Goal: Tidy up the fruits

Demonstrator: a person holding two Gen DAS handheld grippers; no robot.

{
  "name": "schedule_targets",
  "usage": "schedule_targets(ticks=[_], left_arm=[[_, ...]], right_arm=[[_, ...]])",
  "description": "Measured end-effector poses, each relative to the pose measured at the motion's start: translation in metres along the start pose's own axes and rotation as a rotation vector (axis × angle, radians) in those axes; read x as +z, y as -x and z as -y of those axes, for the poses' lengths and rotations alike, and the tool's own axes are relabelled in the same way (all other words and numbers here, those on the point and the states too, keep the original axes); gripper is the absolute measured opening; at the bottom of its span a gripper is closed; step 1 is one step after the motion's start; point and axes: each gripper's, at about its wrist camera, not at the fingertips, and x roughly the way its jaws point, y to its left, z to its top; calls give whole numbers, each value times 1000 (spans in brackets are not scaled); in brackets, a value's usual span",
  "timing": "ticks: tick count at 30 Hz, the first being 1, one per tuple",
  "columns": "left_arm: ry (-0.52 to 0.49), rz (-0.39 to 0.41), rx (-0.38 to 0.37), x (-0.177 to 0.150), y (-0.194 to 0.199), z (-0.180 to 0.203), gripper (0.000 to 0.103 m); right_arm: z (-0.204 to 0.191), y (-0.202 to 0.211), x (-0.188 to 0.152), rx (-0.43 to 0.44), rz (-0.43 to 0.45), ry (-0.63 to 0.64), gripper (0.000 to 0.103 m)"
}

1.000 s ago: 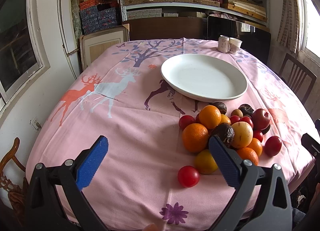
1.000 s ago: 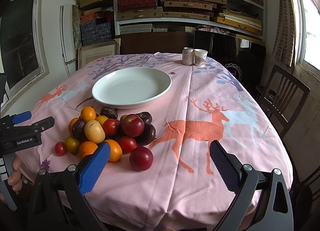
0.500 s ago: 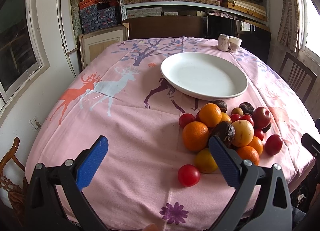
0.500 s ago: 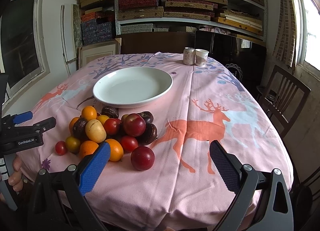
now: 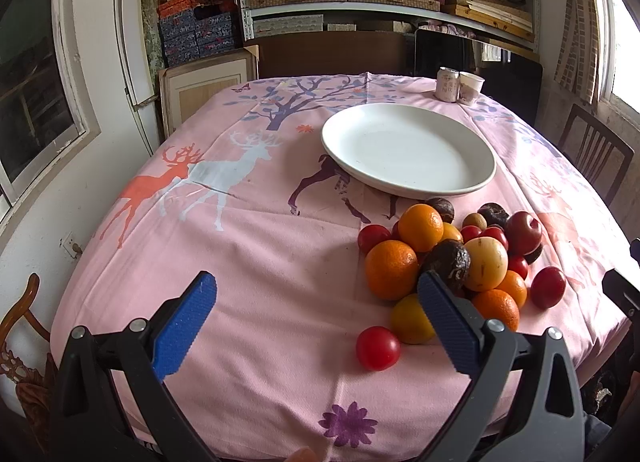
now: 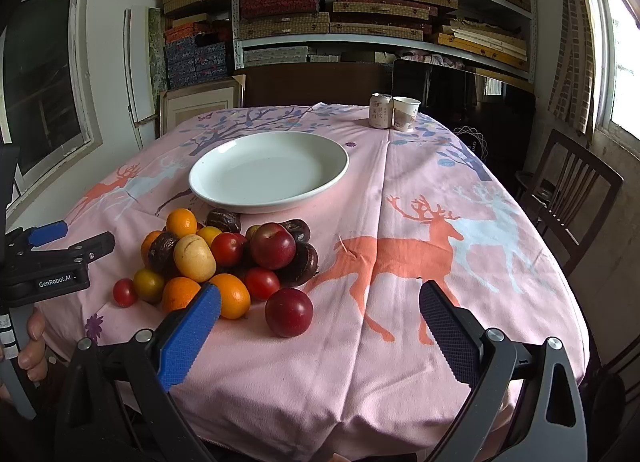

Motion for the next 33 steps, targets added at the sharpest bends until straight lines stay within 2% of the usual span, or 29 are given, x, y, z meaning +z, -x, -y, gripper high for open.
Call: schedule_targets(ticks=[10, 13, 16, 21, 23, 25, 28, 30, 31, 33], left_arm=[[-18, 4, -1, -3, 1, 3, 99], [-80, -3, 0, -14, 0, 6, 99], [-144, -38, -34, -30, -7, 8, 99], [-153, -72, -74, -40, -22, 10, 99], [-180, -67, -66, -43, -27, 14, 98], [-204, -74, -78, -45, -33, 19, 84], [-216, -72, -147, -47, -34, 21, 64], [-231, -69, -223, -50, -32, 24, 33], [-239, -70, -245, -51, -32, 26, 29], [-258, -58, -235, -51, -30, 29, 28]], right_arm=[[1, -1, -4, 4, -8, -6, 99], [3, -2, -8, 6, -12, -10, 99], [6, -5, -11, 12, -20, -21, 99], [5, -13, -14, 25, -51, -17, 99], [5, -12, -14, 22, -46, -10, 99], [8, -12, -14, 15, -41, -13, 99], [14, -16, -14, 15, -53, -36, 99], [16, -20, -15, 19, -66, -46, 99], [17, -23, -15, 23, -73, -47, 99], [17, -28, -16, 33, -90, -47, 99]])
